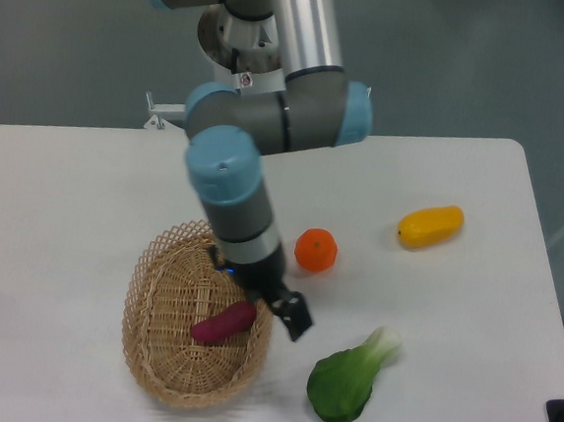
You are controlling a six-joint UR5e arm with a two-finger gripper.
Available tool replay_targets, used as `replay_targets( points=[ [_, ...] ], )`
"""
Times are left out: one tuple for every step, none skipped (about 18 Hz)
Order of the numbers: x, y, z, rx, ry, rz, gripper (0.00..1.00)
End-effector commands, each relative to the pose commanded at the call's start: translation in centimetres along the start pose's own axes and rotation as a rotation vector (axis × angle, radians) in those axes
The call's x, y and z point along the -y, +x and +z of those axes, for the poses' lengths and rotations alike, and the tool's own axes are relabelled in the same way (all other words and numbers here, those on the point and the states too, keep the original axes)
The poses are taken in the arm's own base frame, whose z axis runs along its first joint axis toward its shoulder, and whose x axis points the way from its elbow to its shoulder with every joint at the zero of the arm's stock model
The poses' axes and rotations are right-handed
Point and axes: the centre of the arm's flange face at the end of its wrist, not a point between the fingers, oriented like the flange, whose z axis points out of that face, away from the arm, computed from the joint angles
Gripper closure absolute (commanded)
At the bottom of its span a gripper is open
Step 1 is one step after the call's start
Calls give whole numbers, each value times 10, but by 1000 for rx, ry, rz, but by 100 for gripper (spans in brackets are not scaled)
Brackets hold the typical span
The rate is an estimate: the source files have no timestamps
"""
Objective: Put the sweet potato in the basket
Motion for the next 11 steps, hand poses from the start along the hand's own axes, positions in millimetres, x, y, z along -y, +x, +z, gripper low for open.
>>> replay_targets(
  points=[
    [-14,-7,4,-2,-10,66,0],
    [-30,-14,7,-6,-20,124,0],
    [-42,-20,9,-9,-27,163,0],
    [-52,-25,11,-11,-33,187,0],
    [-61,-31,11,-11,-21,194,0],
    [-72,-39,11,-15,8,186,0],
    [-85,-46,9,-23,48,171,0],
    [-99,-53,7,-23,80,174,0],
    [-109,-57,8,-25,92,198,0],
    [-119,-60,11,-26,92,231,0],
    [-127,-61,14,-30,89,264,0]
  ],
)
